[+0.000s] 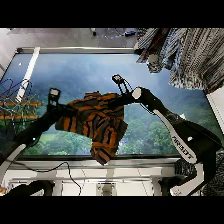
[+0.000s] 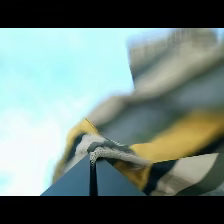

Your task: Fold the clothes and pants, and hang the long-sleeved shirts on hangers.

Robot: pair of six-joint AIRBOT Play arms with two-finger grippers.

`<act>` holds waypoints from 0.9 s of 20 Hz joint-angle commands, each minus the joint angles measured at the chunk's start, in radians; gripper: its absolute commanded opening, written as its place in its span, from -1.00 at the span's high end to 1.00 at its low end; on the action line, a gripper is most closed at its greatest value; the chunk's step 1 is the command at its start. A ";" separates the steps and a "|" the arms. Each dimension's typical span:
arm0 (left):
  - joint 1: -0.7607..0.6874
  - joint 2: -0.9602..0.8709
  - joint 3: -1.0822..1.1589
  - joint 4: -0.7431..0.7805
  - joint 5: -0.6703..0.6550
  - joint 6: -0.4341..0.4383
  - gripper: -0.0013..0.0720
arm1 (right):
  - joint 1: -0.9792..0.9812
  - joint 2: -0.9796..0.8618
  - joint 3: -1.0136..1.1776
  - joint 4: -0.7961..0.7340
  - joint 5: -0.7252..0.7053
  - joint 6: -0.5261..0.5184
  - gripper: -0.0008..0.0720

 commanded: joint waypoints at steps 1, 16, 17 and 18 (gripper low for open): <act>0.037 0.175 0.039 0.032 -0.028 -0.010 0.92 | 0.002 -0.006 0.000 0.031 0.051 0.002 -0.93; 0.220 0.457 0.038 0.108 0.277 -0.010 0.91 | 0.207 -0.010 0.000 0.411 0.051 -0.214 -0.93; 0.220 0.457 0.038 0.108 0.277 -0.010 0.91 | 0.249 -0.015 0.000 0.410 0.005 -0.222 -0.93; 0.220 0.457 0.038 0.108 0.277 -0.010 0.91 | 0.290 -0.025 0.000 0.408 -0.047 -0.222 -0.93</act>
